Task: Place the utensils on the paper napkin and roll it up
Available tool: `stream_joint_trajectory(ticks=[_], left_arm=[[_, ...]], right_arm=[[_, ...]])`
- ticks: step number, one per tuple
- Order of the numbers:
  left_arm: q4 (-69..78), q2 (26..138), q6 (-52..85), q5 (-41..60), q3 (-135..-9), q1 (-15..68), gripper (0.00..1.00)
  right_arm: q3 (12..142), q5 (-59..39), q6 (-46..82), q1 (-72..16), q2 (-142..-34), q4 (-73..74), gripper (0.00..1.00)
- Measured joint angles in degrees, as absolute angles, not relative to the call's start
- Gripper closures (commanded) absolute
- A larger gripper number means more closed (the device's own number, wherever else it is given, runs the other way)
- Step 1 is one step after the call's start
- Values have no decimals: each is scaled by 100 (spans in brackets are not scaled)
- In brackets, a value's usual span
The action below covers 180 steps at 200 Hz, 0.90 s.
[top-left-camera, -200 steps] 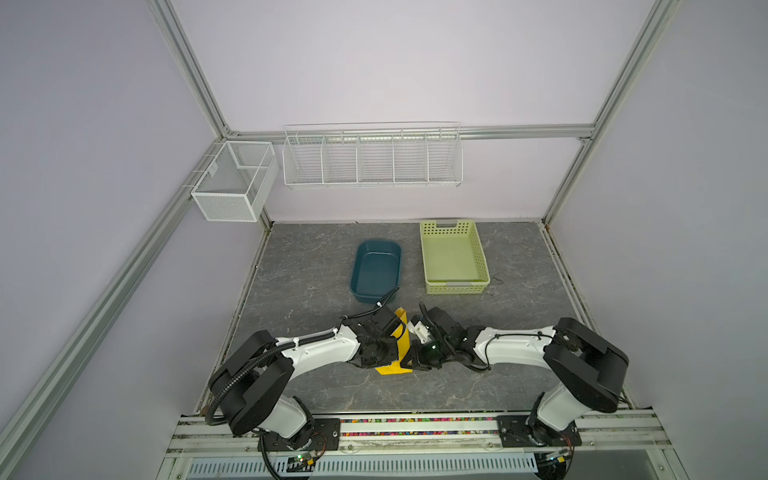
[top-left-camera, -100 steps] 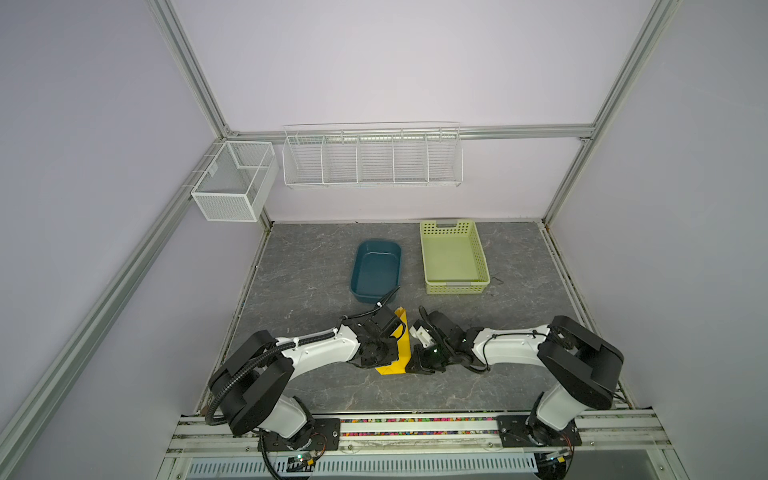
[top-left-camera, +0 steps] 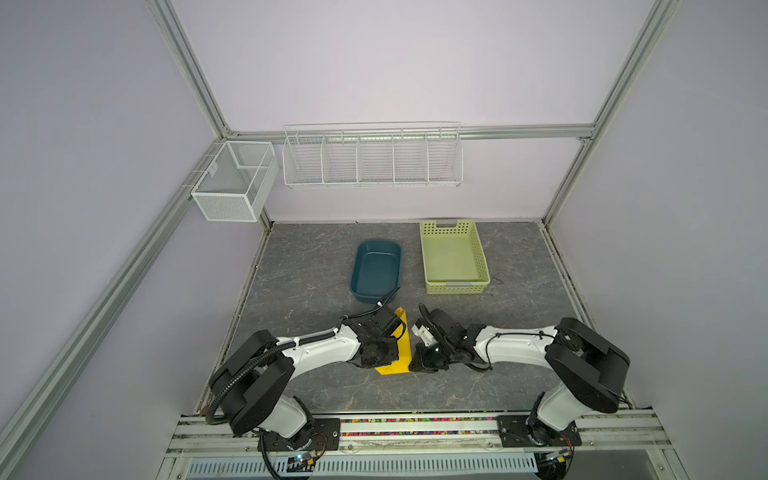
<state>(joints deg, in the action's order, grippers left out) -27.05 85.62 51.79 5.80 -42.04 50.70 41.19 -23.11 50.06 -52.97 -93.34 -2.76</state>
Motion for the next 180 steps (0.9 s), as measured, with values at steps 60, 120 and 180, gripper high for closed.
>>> stream_joint_trajectory(ticks=[60, 120, 180], left_arm=[[-2687, 8650, 5133, 582, -4281, 5070, 100], [-2491, 8892, 4939, 642, -4466, 5070, 100], [-2342, 8945, 4637, 738, -4486, 5085, 100]], right_arm=[[4180, -2191, 4899, -5293, -9249, -552, 89], [4224, -1966, 4790, -4814, -8676, -943, 89], [4239, -2119, 4764, -4335, -8615, -913, 88]])
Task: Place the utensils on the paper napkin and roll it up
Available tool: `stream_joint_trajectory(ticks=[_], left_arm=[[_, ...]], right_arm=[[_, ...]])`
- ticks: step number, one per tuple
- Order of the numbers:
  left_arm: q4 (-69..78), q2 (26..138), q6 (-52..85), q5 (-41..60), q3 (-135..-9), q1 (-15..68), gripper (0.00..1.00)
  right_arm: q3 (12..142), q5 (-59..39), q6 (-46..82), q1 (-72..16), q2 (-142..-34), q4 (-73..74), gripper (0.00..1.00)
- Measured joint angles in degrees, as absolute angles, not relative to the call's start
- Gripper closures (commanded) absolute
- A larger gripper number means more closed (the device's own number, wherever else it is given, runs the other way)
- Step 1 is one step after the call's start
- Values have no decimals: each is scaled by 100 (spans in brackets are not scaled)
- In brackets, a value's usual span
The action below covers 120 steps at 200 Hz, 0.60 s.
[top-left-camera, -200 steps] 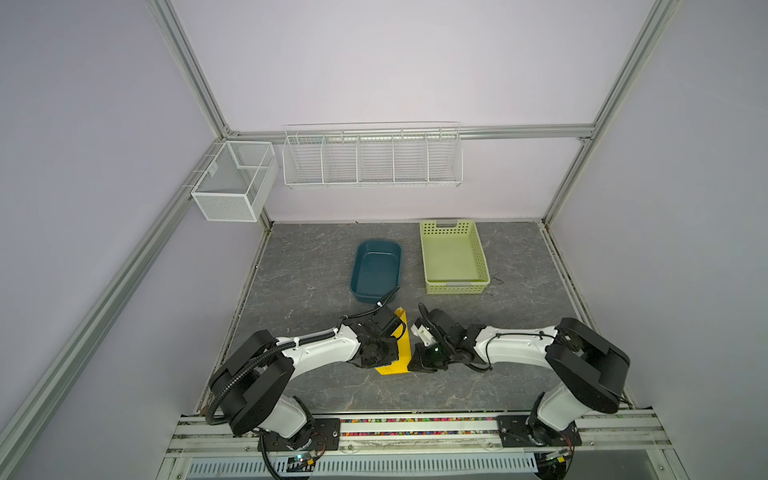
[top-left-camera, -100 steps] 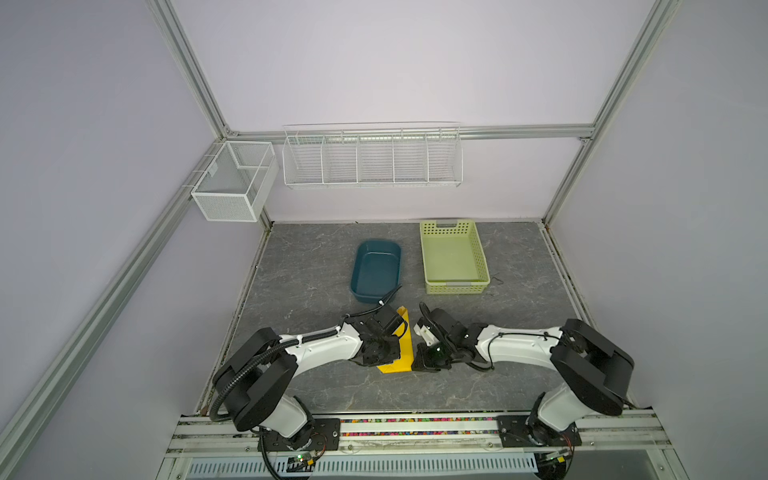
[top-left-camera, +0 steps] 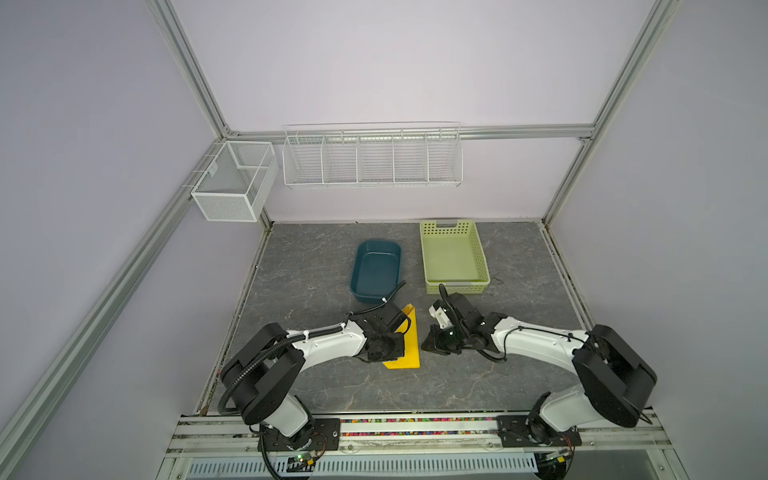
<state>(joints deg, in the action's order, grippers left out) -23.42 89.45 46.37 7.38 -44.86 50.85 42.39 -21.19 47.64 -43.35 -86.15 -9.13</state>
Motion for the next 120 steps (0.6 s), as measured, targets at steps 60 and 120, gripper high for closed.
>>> stream_joint_trajectory(ticks=[60, 120], left_arm=[[-1865, 8882, 4696, 849, -4263, 5098, 100], [-1472, 8733, 4882, 895, -3990, 5103, 100]], right_arm=[[4939, -2565, 4779, -4254, -9441, -537, 89], [5669, -2620, 4772, -4257, -10217, -508, 93]])
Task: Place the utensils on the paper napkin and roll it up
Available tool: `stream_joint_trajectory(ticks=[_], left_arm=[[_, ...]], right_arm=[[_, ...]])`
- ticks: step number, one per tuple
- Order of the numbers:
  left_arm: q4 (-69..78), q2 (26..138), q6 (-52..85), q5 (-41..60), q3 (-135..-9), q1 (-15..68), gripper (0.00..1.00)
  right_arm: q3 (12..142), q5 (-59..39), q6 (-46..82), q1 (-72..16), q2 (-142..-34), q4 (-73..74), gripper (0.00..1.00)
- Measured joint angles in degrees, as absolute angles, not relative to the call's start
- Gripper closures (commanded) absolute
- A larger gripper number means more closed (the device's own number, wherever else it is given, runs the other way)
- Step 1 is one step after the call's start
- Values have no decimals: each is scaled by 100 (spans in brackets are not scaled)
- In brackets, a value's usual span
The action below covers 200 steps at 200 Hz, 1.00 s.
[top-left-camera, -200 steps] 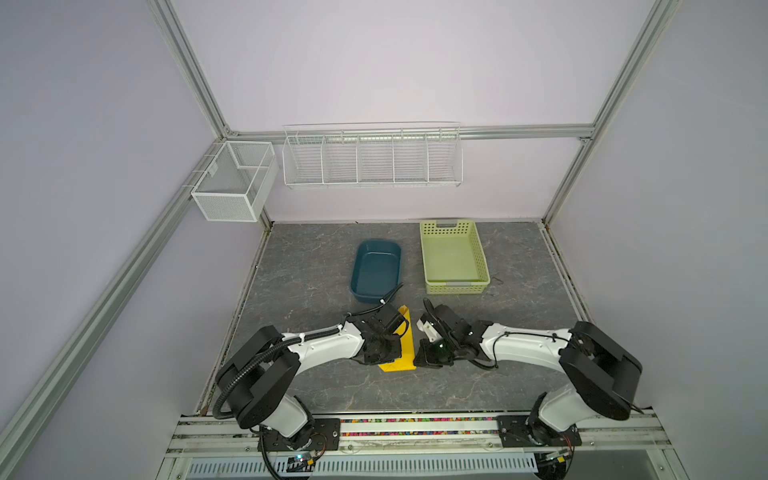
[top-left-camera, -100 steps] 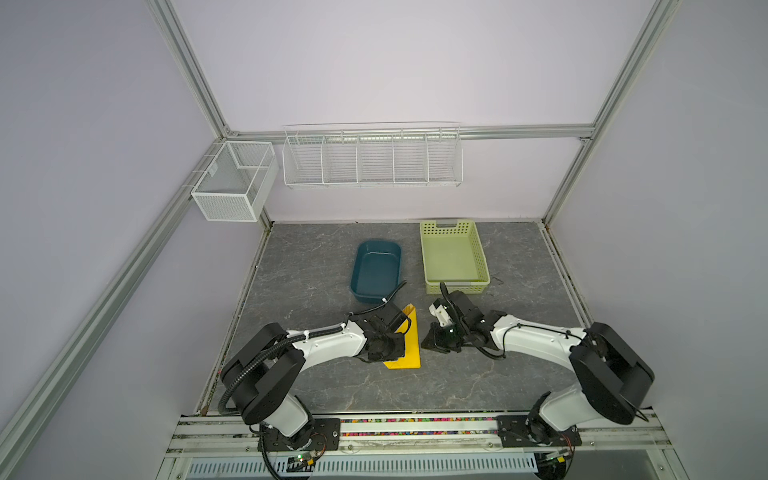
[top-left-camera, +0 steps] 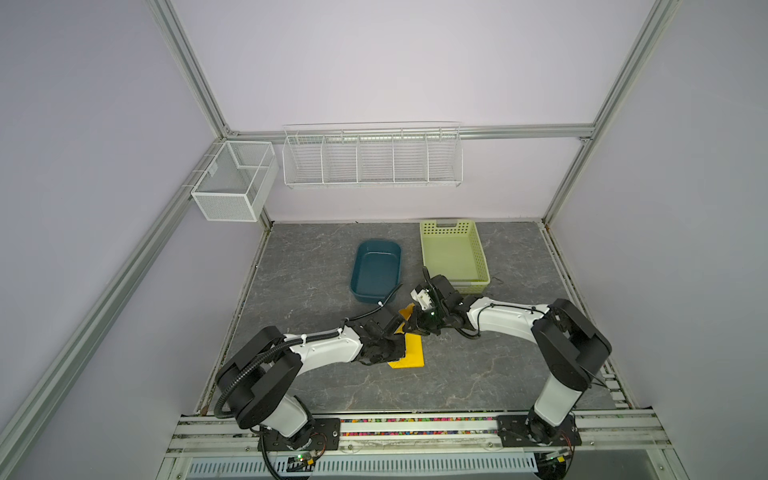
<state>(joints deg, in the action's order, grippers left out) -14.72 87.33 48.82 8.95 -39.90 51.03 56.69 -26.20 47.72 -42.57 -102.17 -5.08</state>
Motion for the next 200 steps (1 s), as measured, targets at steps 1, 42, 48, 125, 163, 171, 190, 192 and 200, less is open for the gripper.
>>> stream_joint_trajectory(ticks=[1, 42, 48, 125, 163, 171, 190, 192, 200], left_arm=[[-1472, 8731, 4884, 897, -3986, 5103, 100], [-1450, 8624, 4934, 897, -3874, 5103, 100], [-1441, 8615, 4943, 895, -3865, 5103, 100], [-1437, 8576, 4993, 886, -3830, 5107, 100], [-1520, 8536, 5019, 875, -3824, 5107, 100], [-1533, 8527, 5033, 869, -3824, 5107, 100], [-1599, 8490, 5059, 862, -3824, 5107, 100], [-1616, 8486, 5061, 862, -3824, 5107, 100], [-1669, 8455, 5076, 860, -3824, 5107, 100]], right_arm=[[5673, -2620, 4772, -4257, -10226, -508, 93], [5955, -2646, 4737, -4257, -10669, -532, 93], [6001, -2648, 4722, -4257, -10715, -539, 93], [6429, -2528, 4375, -4296, -11120, -1002, 93], [6580, -2366, 4191, -4366, -11203, -1253, 93], [6604, -2357, 4167, -4370, -11214, -1280, 93], [6650, -2357, 4128, -4377, -11242, -1319, 93], [6652, -2359, 4125, -4377, -11242, -1321, 93], [6663, -2359, 4108, -4377, -11249, -1334, 93]])
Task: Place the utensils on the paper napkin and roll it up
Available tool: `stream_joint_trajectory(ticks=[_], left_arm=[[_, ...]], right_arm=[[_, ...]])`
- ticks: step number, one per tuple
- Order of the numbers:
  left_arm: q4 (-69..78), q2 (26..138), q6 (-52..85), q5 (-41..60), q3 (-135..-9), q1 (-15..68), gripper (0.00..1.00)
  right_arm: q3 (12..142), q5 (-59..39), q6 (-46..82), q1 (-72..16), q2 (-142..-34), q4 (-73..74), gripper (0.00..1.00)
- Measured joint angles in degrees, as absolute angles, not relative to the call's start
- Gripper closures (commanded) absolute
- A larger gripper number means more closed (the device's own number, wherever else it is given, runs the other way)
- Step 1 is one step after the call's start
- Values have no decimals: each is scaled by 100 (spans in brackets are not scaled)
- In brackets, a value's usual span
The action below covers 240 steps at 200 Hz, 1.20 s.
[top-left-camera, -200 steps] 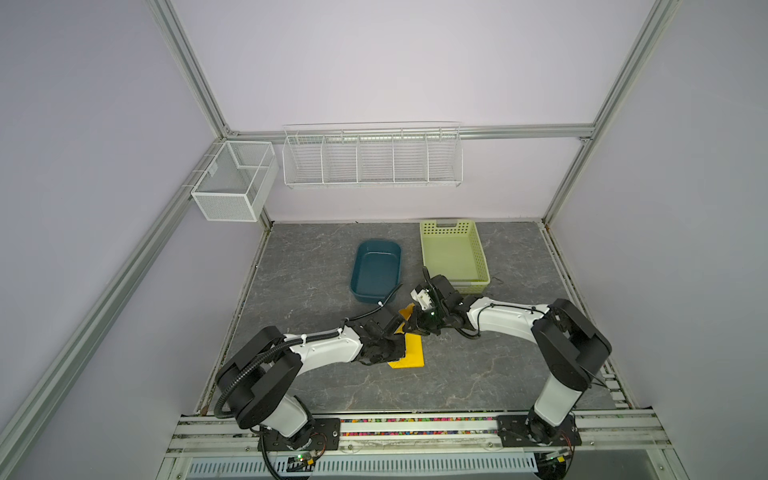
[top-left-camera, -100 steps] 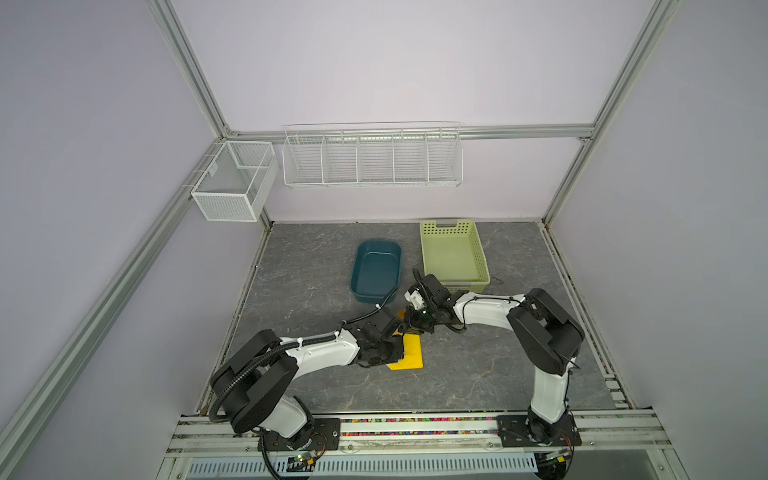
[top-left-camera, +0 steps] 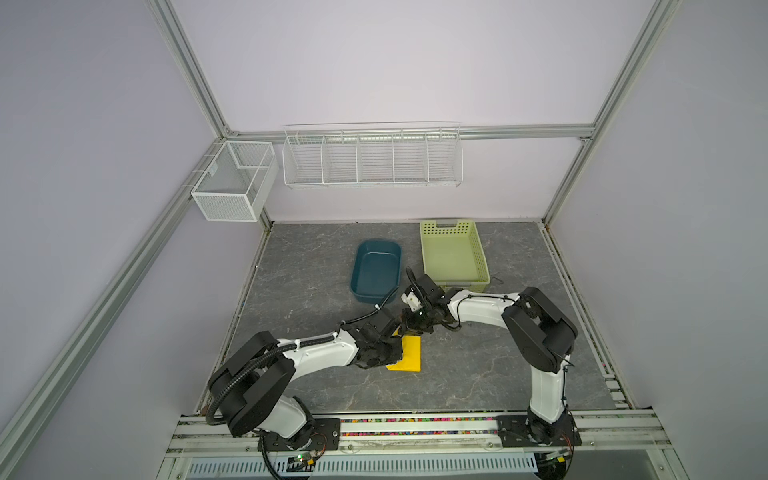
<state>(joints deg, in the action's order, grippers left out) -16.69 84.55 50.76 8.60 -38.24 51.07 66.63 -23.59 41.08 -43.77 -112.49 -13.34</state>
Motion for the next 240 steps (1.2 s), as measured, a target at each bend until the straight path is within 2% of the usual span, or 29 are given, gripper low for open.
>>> stream_joint_trajectory(ticks=[80, 240], left_arm=[[-1931, 8147, 5203, 923, -3841, 5107, 100], [-1490, 8680, 5227, 1330, -3879, 5107, 100]], right_arm=[[6692, -2359, 4023, -4388, -11262, -1372, 93], [6851, -2322, 3874, -4438, -11264, -1747, 92]])
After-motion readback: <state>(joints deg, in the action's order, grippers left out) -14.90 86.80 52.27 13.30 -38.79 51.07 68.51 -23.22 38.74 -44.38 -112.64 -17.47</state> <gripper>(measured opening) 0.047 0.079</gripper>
